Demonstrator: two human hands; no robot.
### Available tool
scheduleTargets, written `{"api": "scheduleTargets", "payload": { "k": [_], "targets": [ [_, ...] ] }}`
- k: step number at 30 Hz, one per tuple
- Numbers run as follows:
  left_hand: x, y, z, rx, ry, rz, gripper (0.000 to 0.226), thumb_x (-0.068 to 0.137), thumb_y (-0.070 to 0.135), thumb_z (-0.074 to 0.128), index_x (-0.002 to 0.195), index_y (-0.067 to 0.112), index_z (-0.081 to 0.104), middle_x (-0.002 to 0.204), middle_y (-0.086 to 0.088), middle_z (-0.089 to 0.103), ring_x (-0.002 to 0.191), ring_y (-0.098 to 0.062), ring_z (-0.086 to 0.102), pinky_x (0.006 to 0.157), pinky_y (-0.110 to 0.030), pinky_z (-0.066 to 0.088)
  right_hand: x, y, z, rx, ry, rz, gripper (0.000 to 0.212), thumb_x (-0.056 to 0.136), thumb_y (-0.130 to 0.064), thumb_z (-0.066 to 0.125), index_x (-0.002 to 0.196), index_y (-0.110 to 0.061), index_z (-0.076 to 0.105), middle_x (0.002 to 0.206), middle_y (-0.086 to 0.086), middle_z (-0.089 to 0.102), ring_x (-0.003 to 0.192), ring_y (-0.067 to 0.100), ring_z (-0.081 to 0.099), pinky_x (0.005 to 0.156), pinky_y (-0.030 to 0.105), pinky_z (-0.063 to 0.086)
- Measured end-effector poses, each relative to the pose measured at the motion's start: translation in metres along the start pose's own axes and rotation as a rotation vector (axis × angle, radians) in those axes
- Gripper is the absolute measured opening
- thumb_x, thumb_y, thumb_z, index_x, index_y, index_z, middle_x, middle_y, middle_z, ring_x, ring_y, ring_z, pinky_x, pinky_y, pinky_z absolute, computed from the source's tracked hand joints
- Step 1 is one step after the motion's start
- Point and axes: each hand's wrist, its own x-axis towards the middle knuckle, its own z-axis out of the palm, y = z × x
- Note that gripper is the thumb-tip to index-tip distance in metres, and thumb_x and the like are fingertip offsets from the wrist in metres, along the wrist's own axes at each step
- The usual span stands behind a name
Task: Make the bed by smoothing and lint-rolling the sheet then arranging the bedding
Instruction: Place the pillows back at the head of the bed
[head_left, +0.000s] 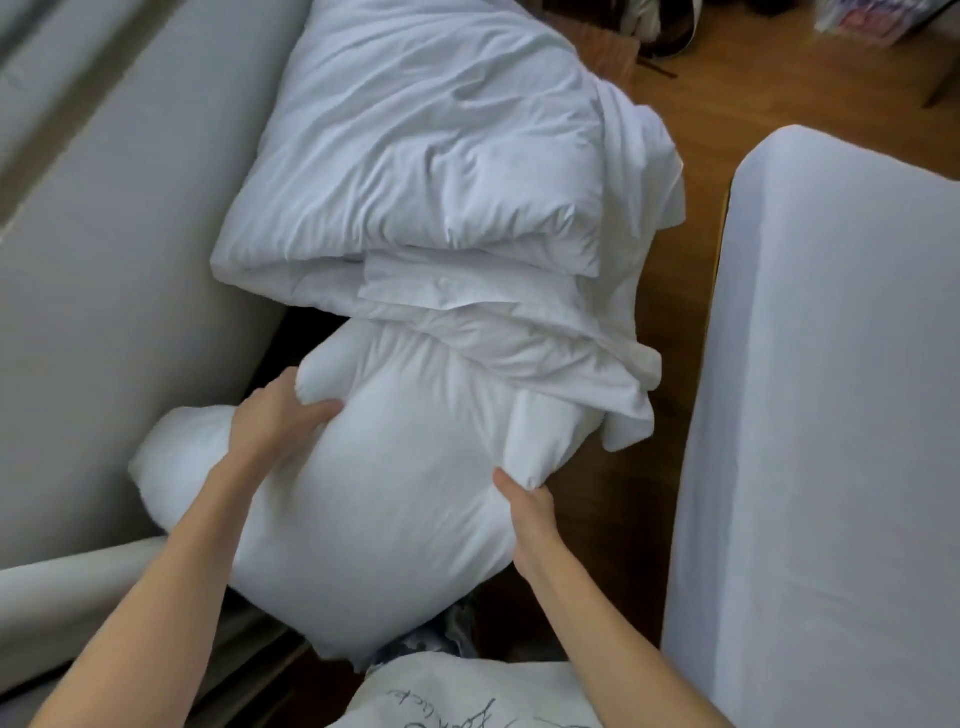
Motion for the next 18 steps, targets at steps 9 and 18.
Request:
{"api": "scheduleTargets", "payload": {
  "k": [9,18],
  "targets": [
    [-0.261,0.012,0.034,-0.093,0.201,-0.086,0.036,0.083,0.052,0.068,0.097,0.025,0.048,0.093,-0.008,0.064,0.082,-0.029,0.050,0.071,-0.042,0.039,-0.122,0.074,-0.172,-0.072,-0.196,-0.005,0.033,0.086,-0.020,0.073,0.116,-0.013,0.064,0.104,0.003,0.074,0.095,0.021,0.070,0.079,0.034,0.057],
    [-0.358,0.152,0.056,-0.085,0.237,0.218,0.047,0.079,0.053,0.071,0.110,0.020,0.058,0.086,-0.010,0.069,0.088,-0.039,0.062,0.070,-0.043,0.041,-0.185,0.079,-0.321,0.151,0.063,-0.070,0.037,0.070,-0.023,0.084,0.098,-0.016,0.061,0.095,0.014,0.071,0.090,0.031,0.068,0.087,0.044,0.055]
  ]
}}
